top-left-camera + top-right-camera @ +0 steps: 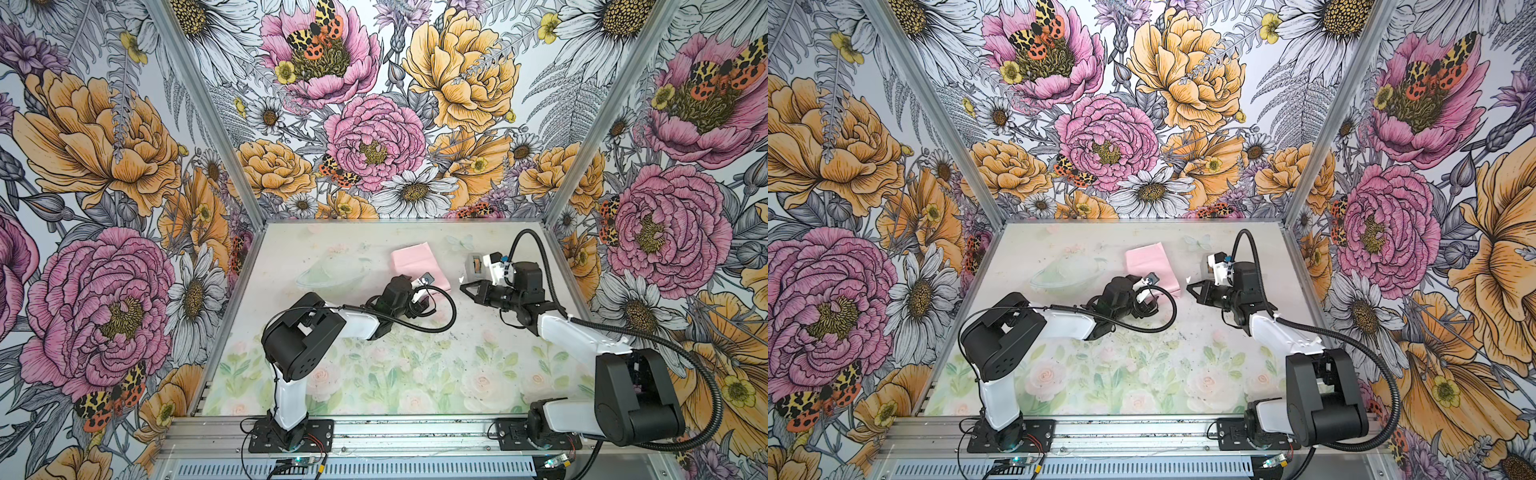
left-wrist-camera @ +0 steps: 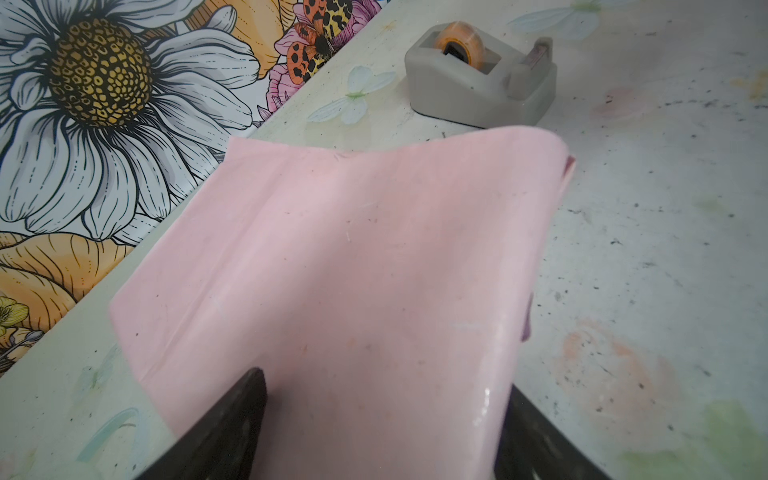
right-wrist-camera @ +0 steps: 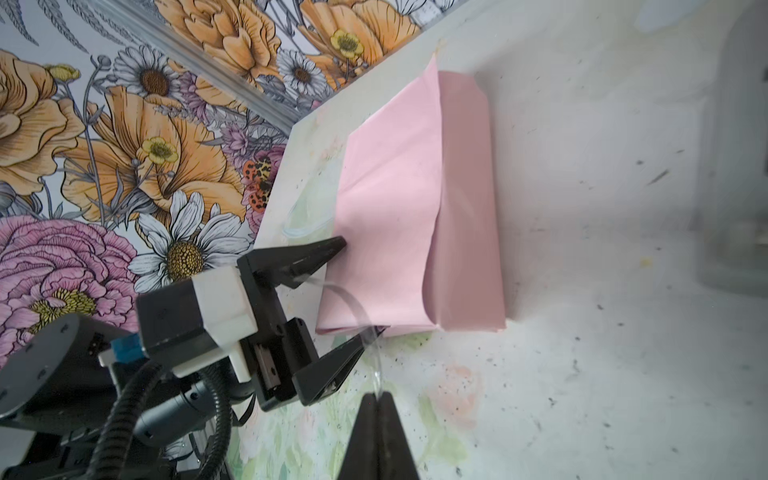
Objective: Wrap the gift box in paper
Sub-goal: 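Carry the right gripper from the dispenser back to the box beside the left gripper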
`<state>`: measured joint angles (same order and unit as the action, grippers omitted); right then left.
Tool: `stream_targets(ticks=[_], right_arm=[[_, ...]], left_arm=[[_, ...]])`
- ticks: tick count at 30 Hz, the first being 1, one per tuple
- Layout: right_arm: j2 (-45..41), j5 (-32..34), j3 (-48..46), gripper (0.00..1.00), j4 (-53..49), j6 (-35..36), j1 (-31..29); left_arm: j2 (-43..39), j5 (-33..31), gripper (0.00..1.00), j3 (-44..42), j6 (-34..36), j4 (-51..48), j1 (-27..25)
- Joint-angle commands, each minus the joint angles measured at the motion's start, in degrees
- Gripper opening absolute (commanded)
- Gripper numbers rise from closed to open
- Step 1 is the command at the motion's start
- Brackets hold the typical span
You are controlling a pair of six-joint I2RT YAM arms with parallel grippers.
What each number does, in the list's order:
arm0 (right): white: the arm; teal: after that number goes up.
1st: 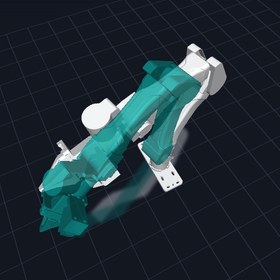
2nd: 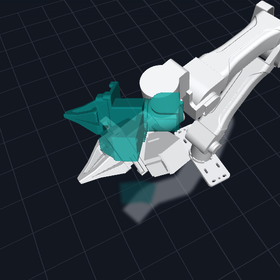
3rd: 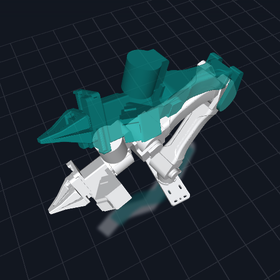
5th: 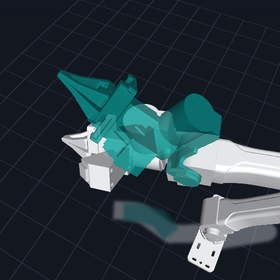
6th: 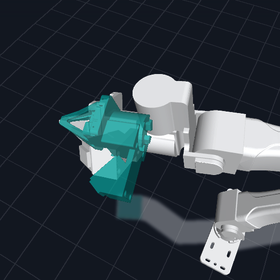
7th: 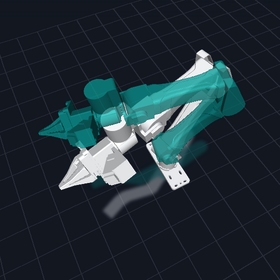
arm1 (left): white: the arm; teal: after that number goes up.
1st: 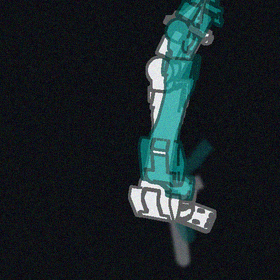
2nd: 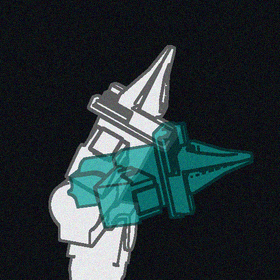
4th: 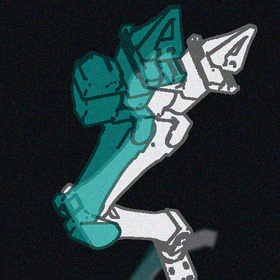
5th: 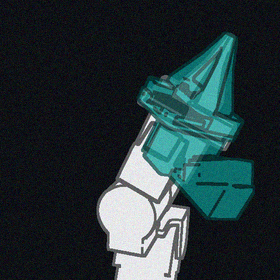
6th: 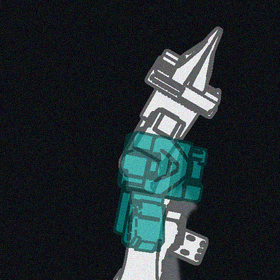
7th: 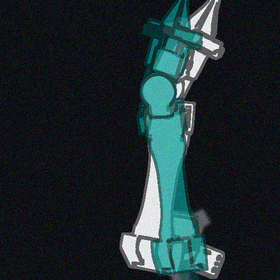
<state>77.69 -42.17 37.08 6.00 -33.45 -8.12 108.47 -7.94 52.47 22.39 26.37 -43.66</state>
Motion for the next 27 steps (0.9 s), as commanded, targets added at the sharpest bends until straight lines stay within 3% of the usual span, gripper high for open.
stream_targets(ticks=[1, 11, 27], right_arm=[[0.98, -1.03, -0.50, 0.00, 7.04, -1.36, -3.27], [7.10, -0.26, 0.62, 0.00, 10.73, -0.83, -9.49], [13.89, 2.39, 1.42, 0.00, 14.89, -1.65, -10.78]], left_arm=[[0.88, 0.61, 0.81, -1.32, -2.90, -8.81, 0.24], [0.68, 0.56, 0.81, -1.31, -2.90, -8.79, 0.17], [0.92, 0.76, 0.81, -1.23, -2.84, -8.83, 0.16]])
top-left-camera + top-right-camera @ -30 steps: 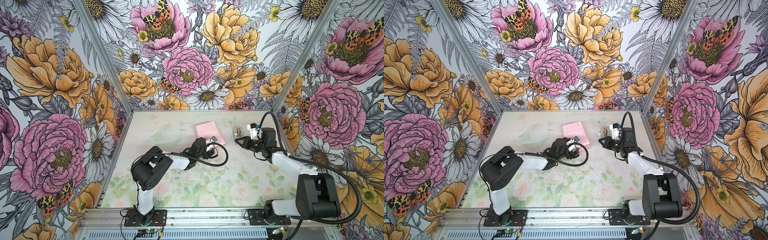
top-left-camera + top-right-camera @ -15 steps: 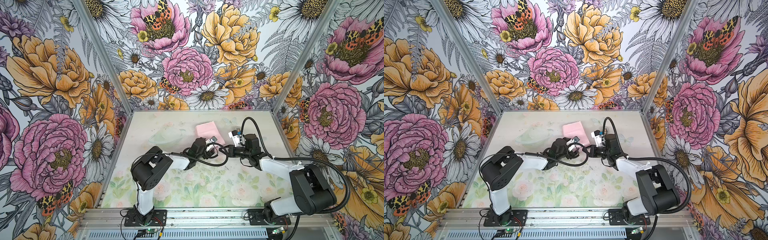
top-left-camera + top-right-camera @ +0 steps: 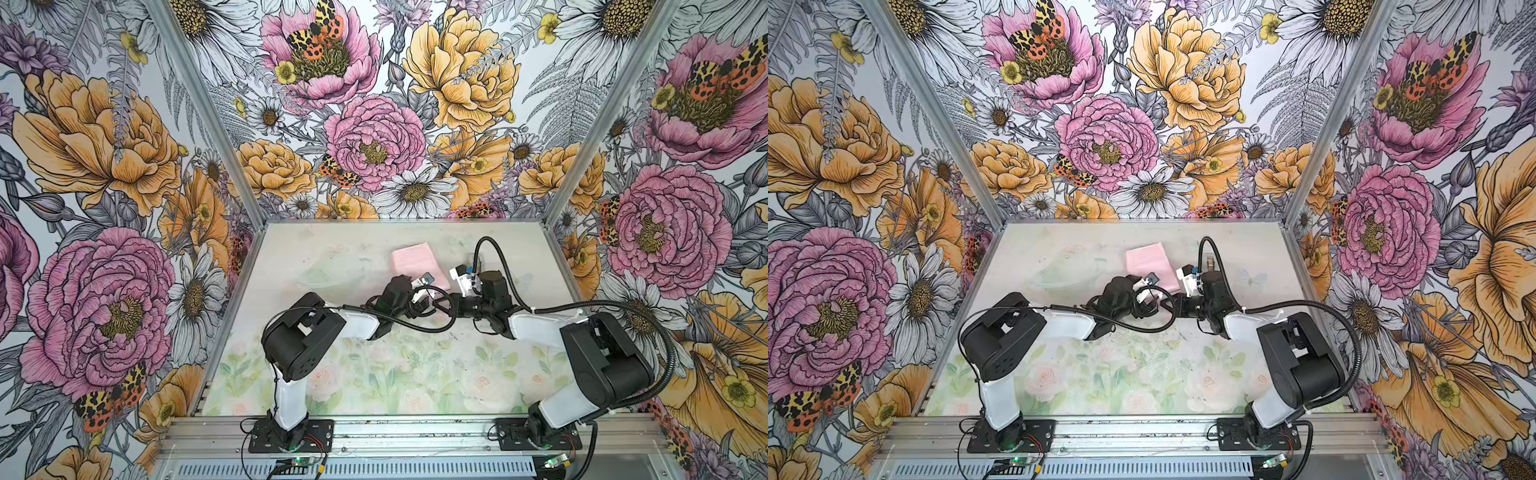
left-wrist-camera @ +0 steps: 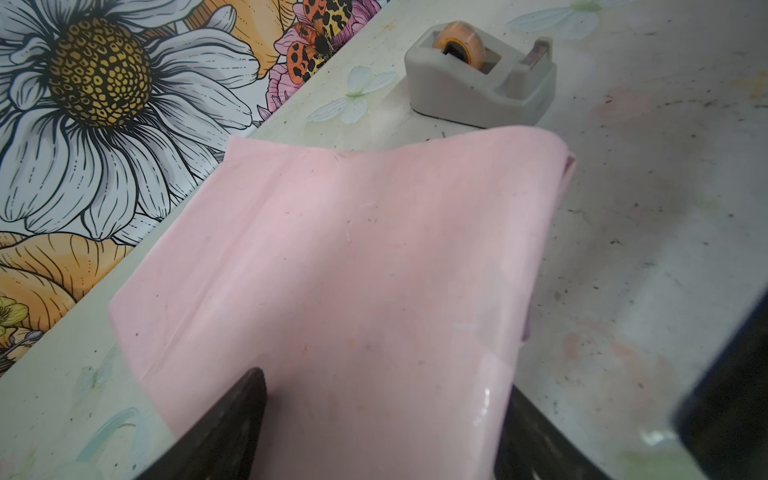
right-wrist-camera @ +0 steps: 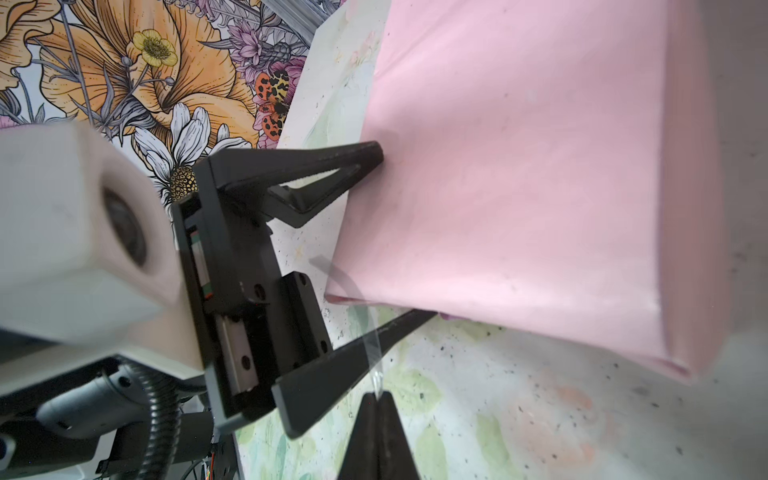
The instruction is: Wrap the gift box in paper
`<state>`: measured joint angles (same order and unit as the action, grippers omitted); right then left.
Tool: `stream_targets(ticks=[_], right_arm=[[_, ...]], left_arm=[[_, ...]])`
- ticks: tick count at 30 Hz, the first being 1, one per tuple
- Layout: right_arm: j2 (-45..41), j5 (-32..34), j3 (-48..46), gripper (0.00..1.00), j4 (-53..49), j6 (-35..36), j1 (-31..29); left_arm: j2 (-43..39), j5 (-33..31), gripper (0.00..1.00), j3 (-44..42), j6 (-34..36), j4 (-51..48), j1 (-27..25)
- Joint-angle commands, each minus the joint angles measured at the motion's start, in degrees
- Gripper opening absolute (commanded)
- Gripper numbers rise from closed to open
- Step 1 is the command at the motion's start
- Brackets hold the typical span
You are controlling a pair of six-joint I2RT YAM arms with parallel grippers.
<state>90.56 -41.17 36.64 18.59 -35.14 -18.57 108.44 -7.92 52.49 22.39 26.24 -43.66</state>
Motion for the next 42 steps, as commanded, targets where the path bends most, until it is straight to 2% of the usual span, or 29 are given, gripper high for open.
stream_targets(ticks=[1, 16, 42], right_arm=[[1.43, 1.54, 1.81, 0.00, 2.54, 0.02, -0.35], [4.56, 2.70, 2.03, 0.00, 6.98, -0.90, -0.26], [8.30, 4.51, 3.51, 0.00, 7.20, -1.09, 0.01]], left_arm=[[0.89, 0.72, 0.81, -1.25, -2.86, -8.71, 0.09], [0.54, 0.67, 0.81, -1.34, -2.71, -8.81, 0.15], [0.43, 0.63, 0.81, -1.14, -2.62, -8.84, 0.07]])
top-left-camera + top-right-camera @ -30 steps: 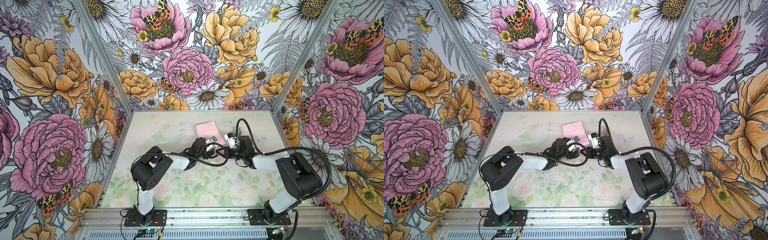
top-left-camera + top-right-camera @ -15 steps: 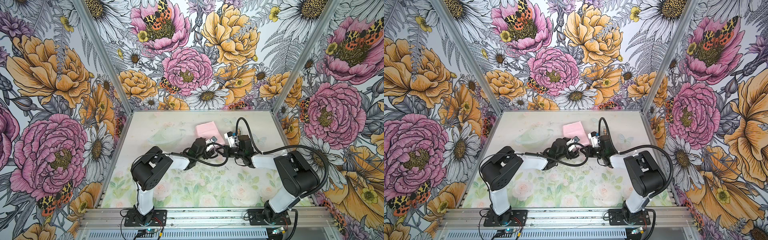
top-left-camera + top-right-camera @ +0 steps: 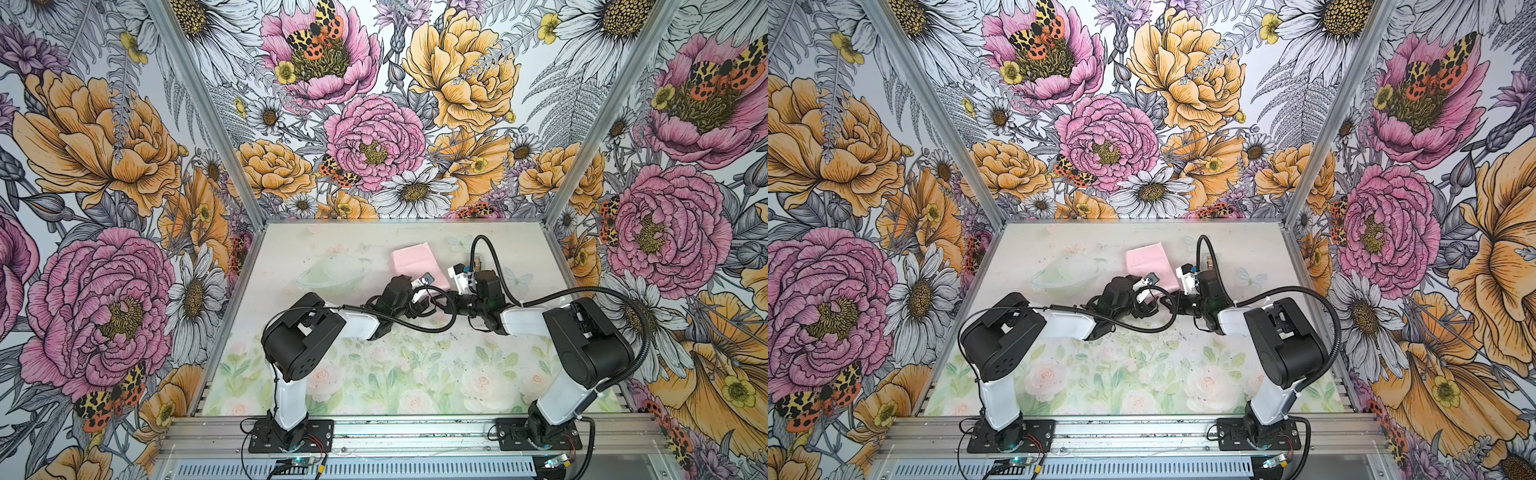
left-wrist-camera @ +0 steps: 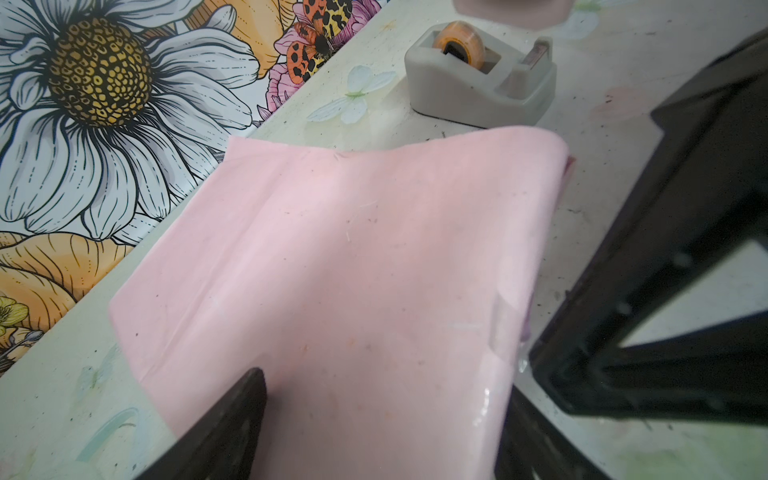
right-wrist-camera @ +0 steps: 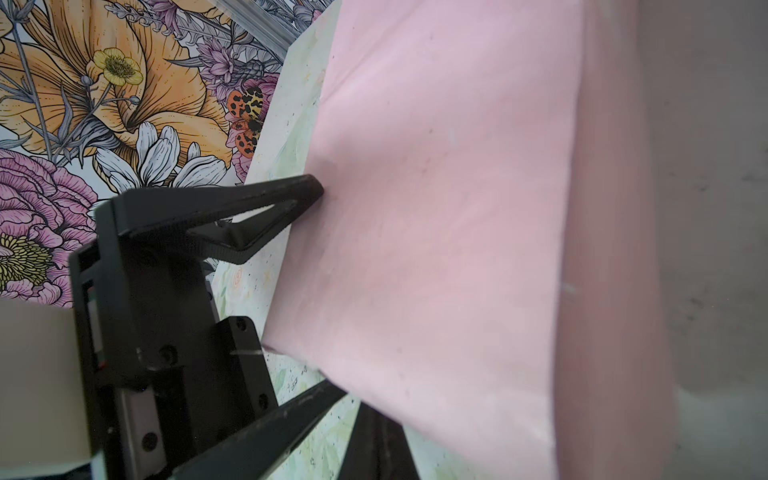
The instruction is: Wrap the gift box in paper
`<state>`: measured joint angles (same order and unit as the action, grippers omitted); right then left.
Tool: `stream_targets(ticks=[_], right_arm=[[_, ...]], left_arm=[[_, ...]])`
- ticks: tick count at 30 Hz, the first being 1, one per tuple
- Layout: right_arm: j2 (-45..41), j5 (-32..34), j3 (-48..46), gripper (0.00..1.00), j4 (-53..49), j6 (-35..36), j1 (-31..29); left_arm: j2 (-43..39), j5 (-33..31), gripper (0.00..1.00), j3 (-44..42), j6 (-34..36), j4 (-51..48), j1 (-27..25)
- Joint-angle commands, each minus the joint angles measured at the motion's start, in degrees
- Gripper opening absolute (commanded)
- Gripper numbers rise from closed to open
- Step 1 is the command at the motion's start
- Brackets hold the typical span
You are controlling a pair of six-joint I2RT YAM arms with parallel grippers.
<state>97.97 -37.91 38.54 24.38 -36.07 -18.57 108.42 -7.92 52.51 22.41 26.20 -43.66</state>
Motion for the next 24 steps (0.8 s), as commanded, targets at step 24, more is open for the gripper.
stream_targets(ticks=[24], right_arm=[[0.38, 2.50, 0.11, 0.20, 1.89, -1.17, 0.80]], left_arm=[[0.48, 0.63, 0.81, -0.72, -2.60, -9.03, 0.07]])
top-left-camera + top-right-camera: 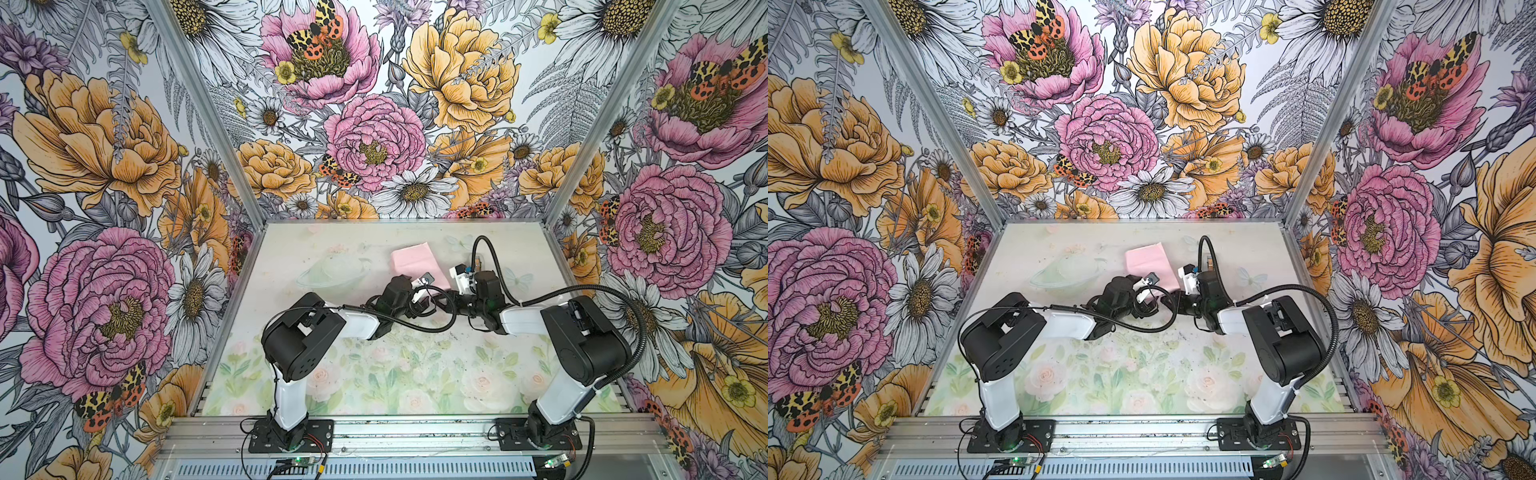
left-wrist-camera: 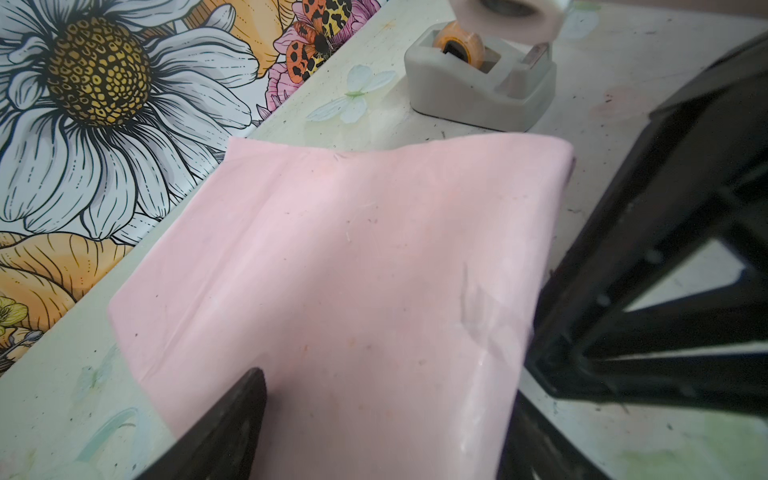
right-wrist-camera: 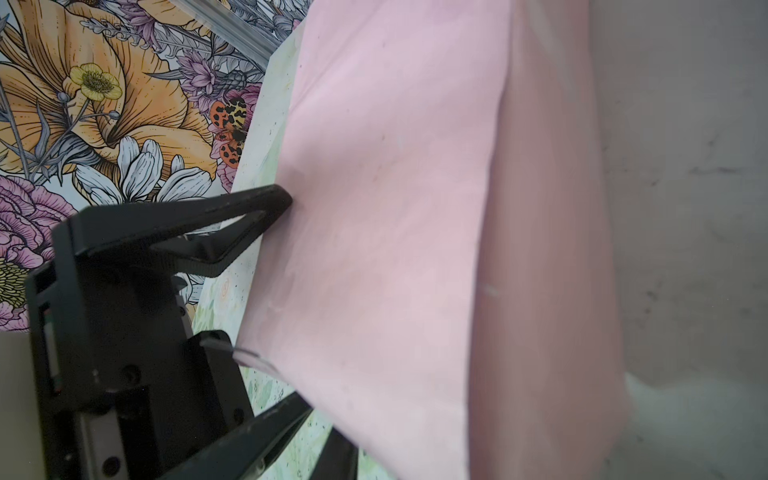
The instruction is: Wrap the gift box in paper
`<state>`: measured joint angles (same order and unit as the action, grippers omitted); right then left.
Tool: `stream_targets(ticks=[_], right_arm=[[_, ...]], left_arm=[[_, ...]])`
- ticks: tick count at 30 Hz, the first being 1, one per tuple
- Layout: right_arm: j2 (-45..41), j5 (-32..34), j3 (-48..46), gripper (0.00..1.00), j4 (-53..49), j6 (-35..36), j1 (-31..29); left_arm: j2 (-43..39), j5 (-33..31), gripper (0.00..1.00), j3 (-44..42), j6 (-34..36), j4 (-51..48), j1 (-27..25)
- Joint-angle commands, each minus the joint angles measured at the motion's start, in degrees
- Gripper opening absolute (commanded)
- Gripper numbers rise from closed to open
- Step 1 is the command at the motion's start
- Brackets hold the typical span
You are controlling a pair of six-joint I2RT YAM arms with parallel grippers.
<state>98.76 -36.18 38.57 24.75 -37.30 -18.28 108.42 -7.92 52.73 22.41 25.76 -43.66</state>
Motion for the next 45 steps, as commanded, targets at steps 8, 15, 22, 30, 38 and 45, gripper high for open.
stream_targets(ticks=[8, 15, 22, 30, 38, 45], right_arm=[[1.12, 1.47, -0.08, 0.21, 2.56, -0.97, 0.92], [2.48, 2.08, 0.18, 0.21, 4.34, -2.41, 1.04], [0.21, 2.68, -1.18, 0.23, 2.38, -1.86, 1.40], [-7.98, 3.71, -4.60, 0.23, -3.24, 0.04, 1.87], [-10.70, 4.85, -5.81, 0.11, -0.81, -1.72, -0.51], [-6.68, 4.88, -3.82, 0.02, 2.17, -2.81, -2.27]], left_arm=[[0.32, 0.63, 0.81, -0.87, -2.64, -8.62, 0.06], [0.41, 0.67, 0.81, -0.79, -2.59, -8.64, 0.07], [0.56, 0.63, 0.81, -0.87, -2.75, -8.70, 0.18], [0.69, 0.62, 0.80, -0.78, -2.71, -8.66, 0.15], [0.65, 0.79, 0.81, -0.69, -2.73, -8.70, 0.11], [0.89, 0.81, 0.80, -0.52, -2.91, -8.70, -0.02]])
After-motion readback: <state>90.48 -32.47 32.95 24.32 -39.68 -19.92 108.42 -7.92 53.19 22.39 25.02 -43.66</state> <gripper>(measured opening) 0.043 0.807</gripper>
